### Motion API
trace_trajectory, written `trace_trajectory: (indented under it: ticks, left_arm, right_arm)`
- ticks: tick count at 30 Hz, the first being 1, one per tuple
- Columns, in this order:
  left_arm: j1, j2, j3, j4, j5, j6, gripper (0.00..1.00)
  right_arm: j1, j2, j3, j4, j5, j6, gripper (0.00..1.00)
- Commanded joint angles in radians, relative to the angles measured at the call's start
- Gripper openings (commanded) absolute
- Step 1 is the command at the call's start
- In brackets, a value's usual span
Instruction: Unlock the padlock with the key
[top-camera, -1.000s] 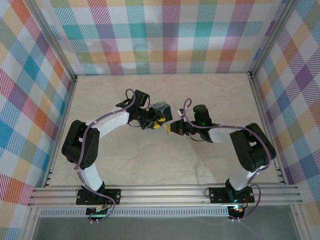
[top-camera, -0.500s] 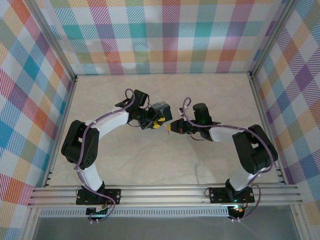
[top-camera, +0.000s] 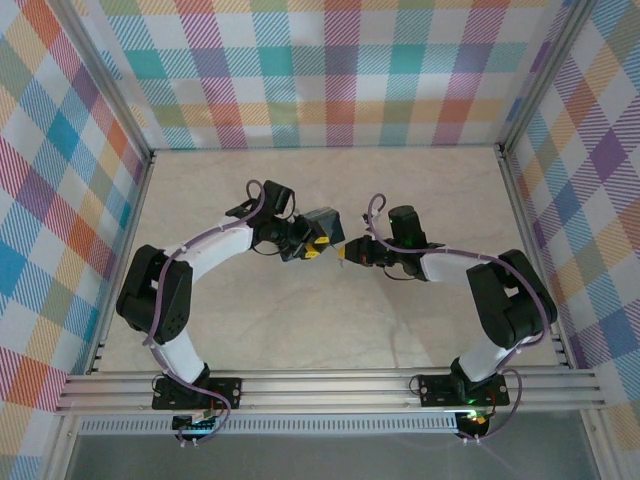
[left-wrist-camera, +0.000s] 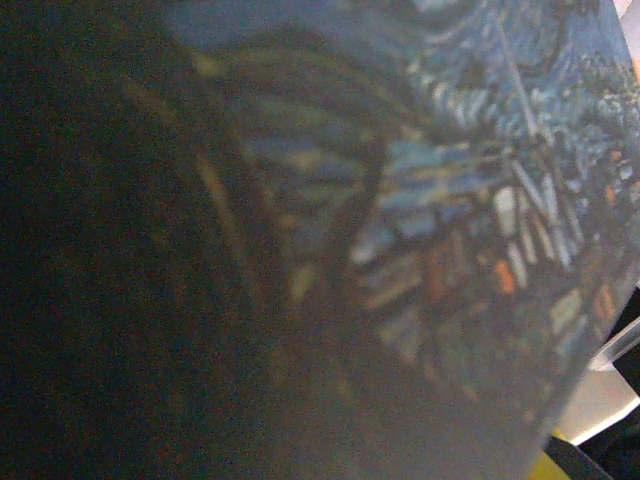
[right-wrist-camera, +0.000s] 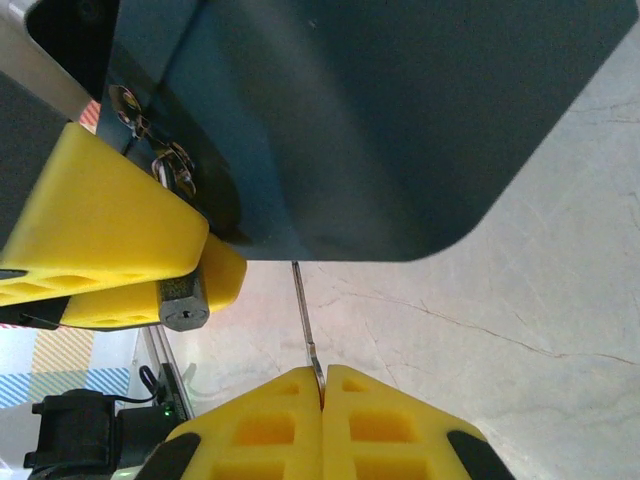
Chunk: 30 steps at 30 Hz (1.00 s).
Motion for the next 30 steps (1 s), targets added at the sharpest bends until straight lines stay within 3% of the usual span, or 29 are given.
trace_trajectory:
  ticks: [1,9,30]
  left_arm:
    - [0.020,-0.044,-0.007,0.043,0.036,-0.007,0.09]
    - [0.029,-0.055,-0.009,0.043,0.036,-0.007,0.08]
    - [0.028,-0.073,-0.026,0.081,0.044,-0.025,0.07]
  right_arm:
    - [-0.005,-0.041,-0.024,0.082,-0.064,-0.004,0.00]
    - [0.004,-0.079,-0.030,0.054,-0.132,-0.052,0.00]
    - [0.031,-0.021,0.025,0.059,-0.118,-0.053,0.00]
